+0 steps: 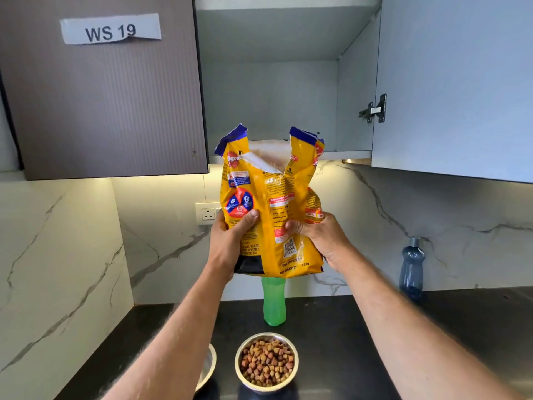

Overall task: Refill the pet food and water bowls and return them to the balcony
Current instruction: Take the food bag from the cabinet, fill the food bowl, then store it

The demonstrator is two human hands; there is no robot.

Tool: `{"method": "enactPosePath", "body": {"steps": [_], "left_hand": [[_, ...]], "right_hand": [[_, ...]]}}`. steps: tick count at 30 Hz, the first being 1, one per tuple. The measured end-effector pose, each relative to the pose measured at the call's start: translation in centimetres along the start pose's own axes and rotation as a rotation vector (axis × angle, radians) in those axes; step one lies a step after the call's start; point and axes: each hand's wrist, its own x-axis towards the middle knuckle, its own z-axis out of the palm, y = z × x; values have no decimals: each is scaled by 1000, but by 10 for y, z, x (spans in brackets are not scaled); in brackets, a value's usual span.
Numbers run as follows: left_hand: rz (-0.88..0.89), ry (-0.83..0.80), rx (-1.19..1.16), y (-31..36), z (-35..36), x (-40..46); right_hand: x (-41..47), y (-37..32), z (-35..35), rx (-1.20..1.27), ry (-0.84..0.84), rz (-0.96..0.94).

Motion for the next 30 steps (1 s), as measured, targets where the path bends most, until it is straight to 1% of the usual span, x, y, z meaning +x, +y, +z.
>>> {"method": "enactPosePath", "body": {"steps": [4,7,14,19,23,30], "left_hand": [[-13,21,-14,6,10,4],[-2,11,-20,15,18,13],[101,-83,-20,50,33,63],[150,-112,3,75,42,104],[200,-139,32,96,48,130],[170,-169,48,130,72,171]], "right_hand": [[4,-7,-9,1,-1,-6],[14,-17,-13,-4,29,-24],[52,-56,-14,6,139,-97],[83,-82,-14,2,189,-148],[103,-106,-15,-18,202,-148],[134,-142,-26,-36,312,-160]]}}
